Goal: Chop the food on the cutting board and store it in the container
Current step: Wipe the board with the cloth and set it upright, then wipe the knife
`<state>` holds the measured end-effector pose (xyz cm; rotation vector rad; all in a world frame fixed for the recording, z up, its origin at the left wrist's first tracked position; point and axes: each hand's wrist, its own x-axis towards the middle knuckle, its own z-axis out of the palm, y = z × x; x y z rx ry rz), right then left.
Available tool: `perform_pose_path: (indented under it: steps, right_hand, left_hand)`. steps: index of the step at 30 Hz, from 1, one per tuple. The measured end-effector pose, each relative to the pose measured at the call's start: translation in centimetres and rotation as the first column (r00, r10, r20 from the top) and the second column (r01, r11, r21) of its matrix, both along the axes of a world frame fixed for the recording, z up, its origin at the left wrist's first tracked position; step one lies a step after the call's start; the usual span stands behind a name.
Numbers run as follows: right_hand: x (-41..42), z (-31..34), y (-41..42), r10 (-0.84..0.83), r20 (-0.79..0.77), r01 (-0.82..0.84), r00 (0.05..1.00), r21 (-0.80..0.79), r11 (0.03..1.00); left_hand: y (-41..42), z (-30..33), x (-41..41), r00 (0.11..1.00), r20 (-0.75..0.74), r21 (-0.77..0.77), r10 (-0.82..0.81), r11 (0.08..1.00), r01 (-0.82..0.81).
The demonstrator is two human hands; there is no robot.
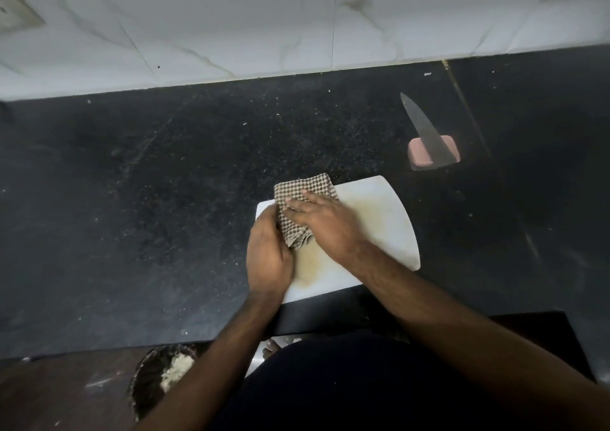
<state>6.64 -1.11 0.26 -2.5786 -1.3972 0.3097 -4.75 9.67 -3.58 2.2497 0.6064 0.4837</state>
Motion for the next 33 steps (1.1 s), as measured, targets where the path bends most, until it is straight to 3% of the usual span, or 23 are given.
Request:
perform_pose_path:
  steps: [3, 9, 11, 13, 16, 18, 22, 24, 29, 33]
  right_hand:
    - [0.6, 0.7, -2.1, -0.151, -0.015, 0.151, 0.988, 0.019, 0.988]
    - [2.2, 0.8, -8.9, -0.479, 0.073, 0.482, 0.875, -0.014, 0.876]
    - [1.1, 1.2, -9.2, -0.448, 0.107, 0.44, 0.888, 0.085, 0.894]
    - [-1.3, 1.3, -8.8, -0.277, 0.143, 0.254, 0.95, 0.161, 0.954]
    - [-5.2, 0.2, -8.9, -0.044, 0.114, 0.031, 0.992, 0.112, 0.993]
    - [-5.4, -0.3, -10.1, -0.094, 0.088, 0.086, 0.992, 0.096, 0.992]
    - [-3.5, 0.8, -12.9, -0.401, 0.112, 0.398, 0.909, 0.05, 0.916]
    - [-3.4, 1.5, -13.4, -0.427, 0.126, 0.423, 0.895, 0.061, 0.904]
    - [-5.9, 0.8, -10.2, -0.073, 0.102, 0.059, 0.992, 0.13, 0.99]
    - [-6.8, -0.6, -8.5, 0.214, 0.025, -0.215, 0.977, 0.069, 0.974]
  left_hand:
    - [-0.4, -0.4, 0.1, 0.986, -0.162, 0.147, 0.032, 0.989, -0.008]
    - [-0.7, -0.3, 0.0, 0.975, -0.213, 0.226, 0.059, 0.974, -0.01]
    - [-0.8, -0.3, 0.0, 0.975, -0.214, 0.229, 0.06, 0.973, -0.01]
    - [-0.9, -0.2, 0.1, 0.975, -0.216, 0.237, 0.055, 0.972, -0.002]
    - [-0.9, -0.1, 0.1, 0.974, -0.223, 0.246, 0.041, 0.969, 0.015]
    - [-1.0, -0.1, 0.1, 0.971, -0.236, 0.247, 0.045, 0.969, 0.015]
    - [-1.1, 0.0, 0.0, 0.972, -0.229, 0.239, 0.045, 0.971, 0.012]
    - [-1.1, 0.1, -0.1, 0.973, -0.226, 0.219, 0.042, 0.976, 0.009]
    - [-0.4, -0.2, -0.5, 0.993, -0.111, 0.06, 0.049, 0.997, -0.042]
    - [-0.4, 0.2, -0.9, 0.999, -0.009, -0.005, 0.051, 0.999, -0.051]
